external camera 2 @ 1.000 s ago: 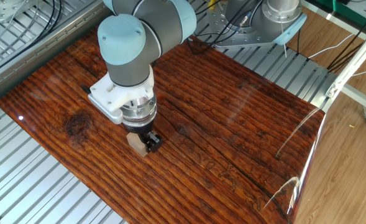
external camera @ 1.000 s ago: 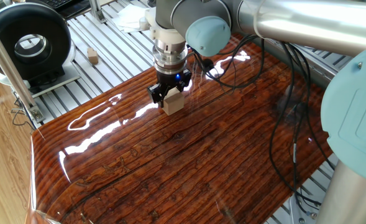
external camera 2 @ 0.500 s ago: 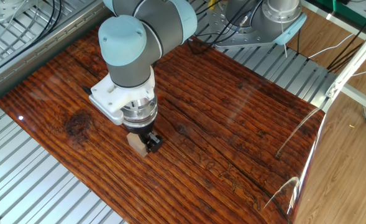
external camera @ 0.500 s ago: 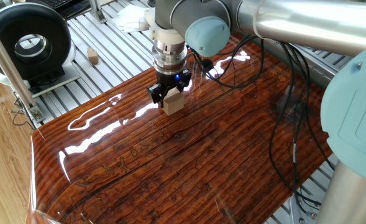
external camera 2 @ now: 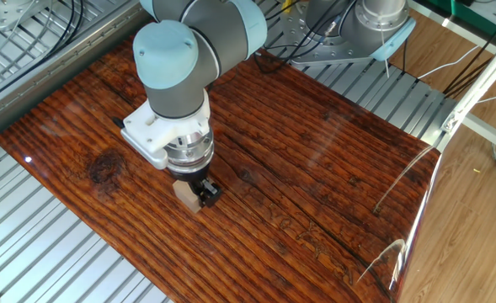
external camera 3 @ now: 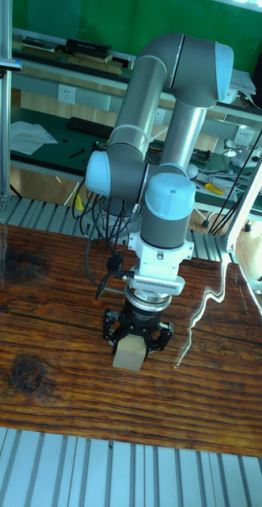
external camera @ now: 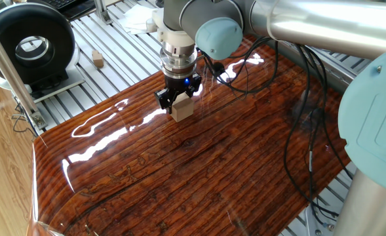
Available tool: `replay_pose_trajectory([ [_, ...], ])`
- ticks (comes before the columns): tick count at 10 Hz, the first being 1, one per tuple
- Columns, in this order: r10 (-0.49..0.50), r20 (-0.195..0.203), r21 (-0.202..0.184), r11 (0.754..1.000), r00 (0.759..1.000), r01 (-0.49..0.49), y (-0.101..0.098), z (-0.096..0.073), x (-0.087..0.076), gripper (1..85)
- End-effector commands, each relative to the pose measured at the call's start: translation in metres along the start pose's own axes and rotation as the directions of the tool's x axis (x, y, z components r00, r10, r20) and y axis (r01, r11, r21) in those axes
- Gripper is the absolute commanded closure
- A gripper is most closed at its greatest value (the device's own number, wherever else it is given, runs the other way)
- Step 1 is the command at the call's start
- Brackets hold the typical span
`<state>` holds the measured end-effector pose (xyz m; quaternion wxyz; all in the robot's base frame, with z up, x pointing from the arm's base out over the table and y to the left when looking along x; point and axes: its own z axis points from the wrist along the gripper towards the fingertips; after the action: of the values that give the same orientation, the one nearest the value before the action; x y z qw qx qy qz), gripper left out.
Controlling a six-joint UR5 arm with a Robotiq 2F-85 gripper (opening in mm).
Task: Hold a small block with the gripper and sweep it from left to right on the table
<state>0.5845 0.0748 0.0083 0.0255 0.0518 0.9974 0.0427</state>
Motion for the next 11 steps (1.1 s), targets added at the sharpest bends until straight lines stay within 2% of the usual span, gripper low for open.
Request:
replay_pose_trajectory([
  [1,0.013,0.0,-0.015,1.0,1.0,-0.013,0.0052,-0.0017,-0.0012,84.7],
  [5,0.025,0.004,-0.012,1.0,1.0,-0.025,0.0129,0.0014,-0.0019,84.7],
  [11,0.024,0.002,-0.014,1.0,1.0,-0.024,0.01,0.0002,-0.001,84.7],
])
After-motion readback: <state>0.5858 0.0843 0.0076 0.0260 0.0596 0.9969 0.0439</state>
